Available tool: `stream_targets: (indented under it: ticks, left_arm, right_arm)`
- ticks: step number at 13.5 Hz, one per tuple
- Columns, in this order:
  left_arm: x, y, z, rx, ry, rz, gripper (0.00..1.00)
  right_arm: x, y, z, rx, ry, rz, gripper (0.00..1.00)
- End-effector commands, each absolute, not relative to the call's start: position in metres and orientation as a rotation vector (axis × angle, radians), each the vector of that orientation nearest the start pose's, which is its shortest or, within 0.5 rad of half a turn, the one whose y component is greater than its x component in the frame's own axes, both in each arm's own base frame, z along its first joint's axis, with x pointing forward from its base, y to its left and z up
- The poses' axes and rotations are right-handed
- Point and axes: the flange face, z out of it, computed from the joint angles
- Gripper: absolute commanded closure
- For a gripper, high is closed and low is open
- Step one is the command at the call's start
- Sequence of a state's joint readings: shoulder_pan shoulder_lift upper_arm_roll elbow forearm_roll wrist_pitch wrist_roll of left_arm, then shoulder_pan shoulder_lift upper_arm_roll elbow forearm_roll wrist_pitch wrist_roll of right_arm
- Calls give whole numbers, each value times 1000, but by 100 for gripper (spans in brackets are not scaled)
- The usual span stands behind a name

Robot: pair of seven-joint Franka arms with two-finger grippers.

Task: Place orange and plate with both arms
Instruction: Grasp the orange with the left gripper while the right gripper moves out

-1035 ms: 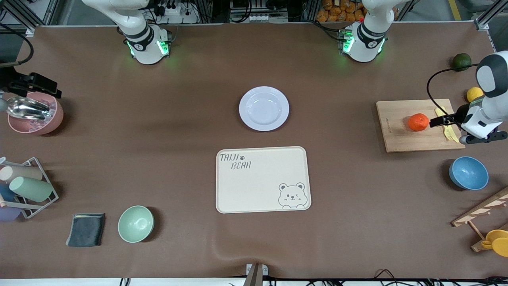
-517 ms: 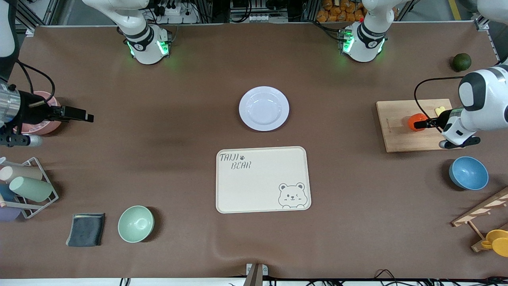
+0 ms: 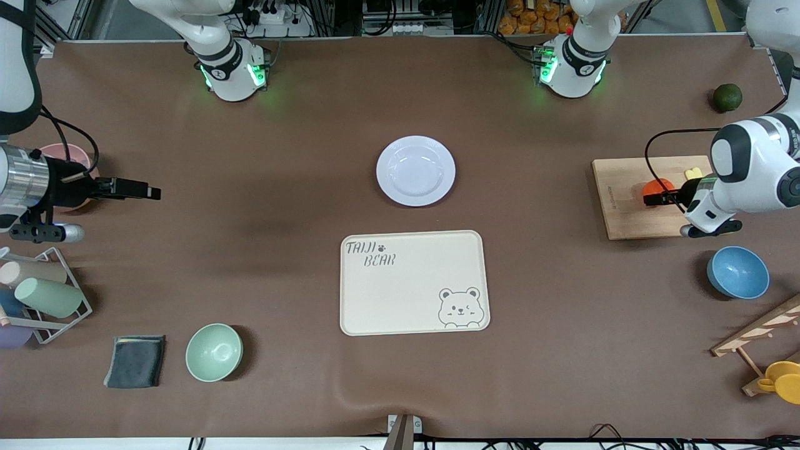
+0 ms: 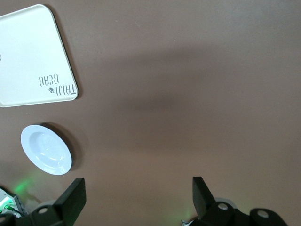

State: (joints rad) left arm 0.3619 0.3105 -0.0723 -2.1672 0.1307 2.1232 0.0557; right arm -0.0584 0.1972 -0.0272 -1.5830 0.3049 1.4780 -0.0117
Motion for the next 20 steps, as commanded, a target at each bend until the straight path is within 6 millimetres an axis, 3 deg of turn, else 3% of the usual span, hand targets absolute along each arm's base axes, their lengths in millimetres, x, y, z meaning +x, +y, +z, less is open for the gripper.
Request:
stream_targets:
  ticks: [1, 2, 5, 10, 15, 16, 17, 18, 19, 20]
  left_arm:
    - [498, 151, 221, -2983, -205, 551, 0]
    - [497, 150, 220, -2960, -222, 551, 0]
    - [494, 147, 213, -2951, -227, 571, 0]
    - [492, 149, 201, -2942, -208, 597, 0]
    - [491, 149, 183, -2932, -178, 624, 0]
    - [491, 148, 180, -2931, -179, 632, 11]
    - [490, 148, 177, -2928, -194, 638, 53]
    - [491, 148, 177, -2929, -200, 637, 78]
    - [493, 146, 179, -2936, -201, 631, 94]
    - [496, 140, 182, -2941, -186, 622, 97]
  right_arm:
    - [588, -17, 498, -2721, 164, 428, 0]
    - [585, -23, 484, -2666, 190, 450, 0]
    - [581, -31, 470, -2557, 246, 459, 0]
    - [571, -24, 430, -2451, 318, 495, 0]
    - [557, -14, 403, -2356, 380, 513, 0]
    - [552, -10, 392, -2348, 399, 520, 0]
    - [548, 4, 391, -2326, 396, 511, 0]
    - [546, 14, 387, -2322, 398, 502, 0]
    - [548, 12, 382, -2328, 417, 483, 0]
    - [550, 12, 380, -2333, 422, 472, 0]
